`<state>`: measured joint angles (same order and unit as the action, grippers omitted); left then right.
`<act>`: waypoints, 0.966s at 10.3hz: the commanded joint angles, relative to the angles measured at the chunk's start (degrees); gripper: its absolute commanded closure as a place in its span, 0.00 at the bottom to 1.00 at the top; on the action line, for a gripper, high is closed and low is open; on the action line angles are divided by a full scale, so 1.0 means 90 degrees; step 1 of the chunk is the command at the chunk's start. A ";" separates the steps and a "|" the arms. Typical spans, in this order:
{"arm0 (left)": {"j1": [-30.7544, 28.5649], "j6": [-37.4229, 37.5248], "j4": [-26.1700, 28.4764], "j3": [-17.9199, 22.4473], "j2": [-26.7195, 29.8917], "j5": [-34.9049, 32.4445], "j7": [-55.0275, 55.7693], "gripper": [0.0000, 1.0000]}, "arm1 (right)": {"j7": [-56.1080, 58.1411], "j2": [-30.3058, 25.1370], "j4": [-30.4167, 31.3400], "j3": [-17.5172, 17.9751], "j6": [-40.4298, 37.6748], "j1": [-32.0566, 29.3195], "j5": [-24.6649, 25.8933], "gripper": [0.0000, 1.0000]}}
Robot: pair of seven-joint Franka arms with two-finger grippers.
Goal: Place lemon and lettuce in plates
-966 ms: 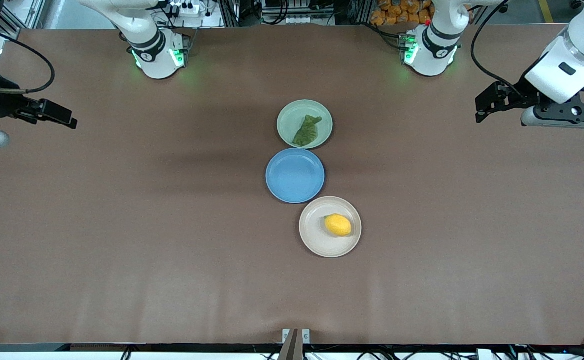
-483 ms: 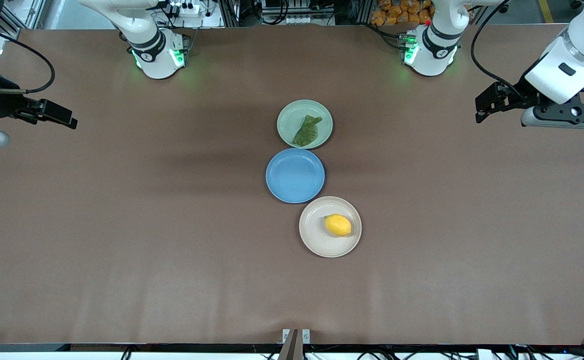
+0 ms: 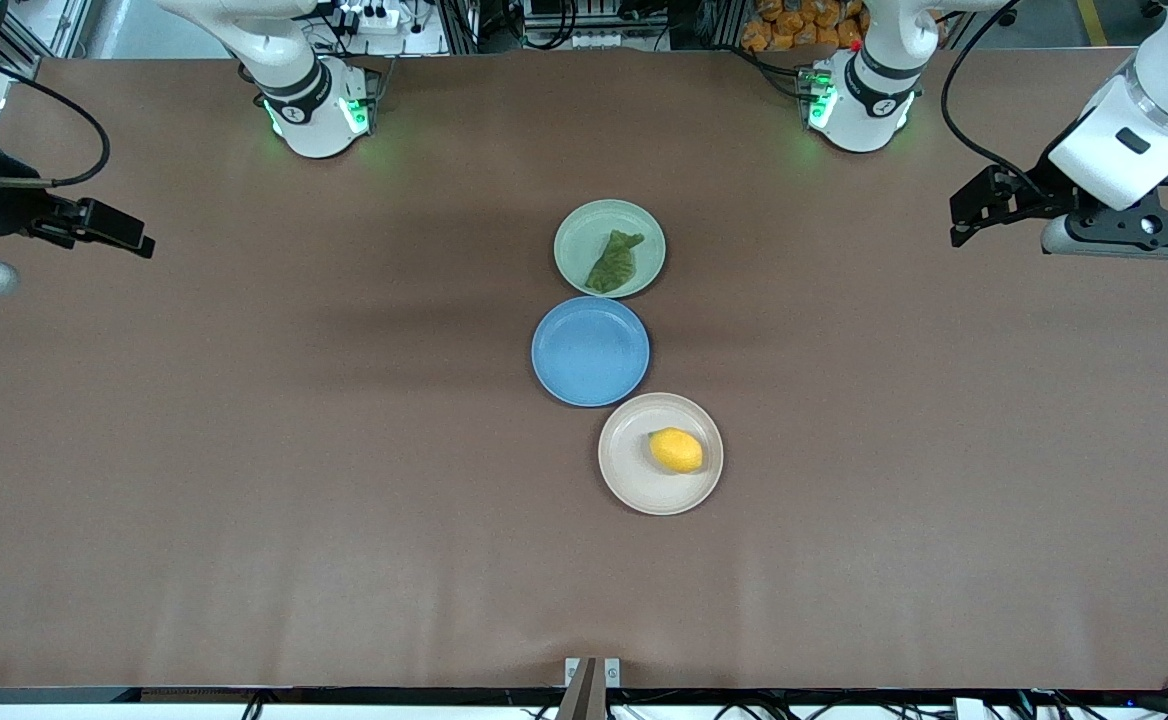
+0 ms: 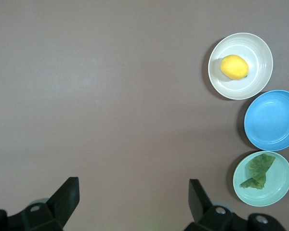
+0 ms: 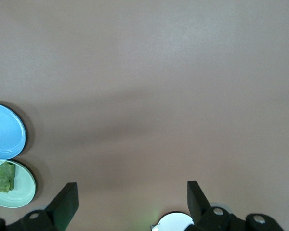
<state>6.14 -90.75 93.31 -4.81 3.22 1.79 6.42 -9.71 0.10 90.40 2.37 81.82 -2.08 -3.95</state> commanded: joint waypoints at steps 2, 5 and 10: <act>0.0002 0.0122 -0.0123 -0.0003 -0.0055 -0.0013 -0.0049 0.00 | 0.0053 0.0057 -0.0132 0.0068 -0.0039 -0.0121 -0.0069 0.00; -0.0009 0.0122 -0.0123 0.0016 -0.0045 -0.0033 -0.0117 0.00 | 0.0053 0.0057 -0.0132 0.0068 -0.0039 -0.0121 -0.0059 0.00; -0.0018 0.0122 -0.0113 0.0016 -0.0045 -0.0033 -0.0117 0.00 | 0.0237 0.0067 -0.0132 0.0068 -0.0010 -0.0179 -0.0030 0.00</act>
<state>6.15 -90.75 93.31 -4.74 3.10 1.79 6.42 -9.45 0.11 90.40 2.37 81.87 -2.24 -3.95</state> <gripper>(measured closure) 0.000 0.000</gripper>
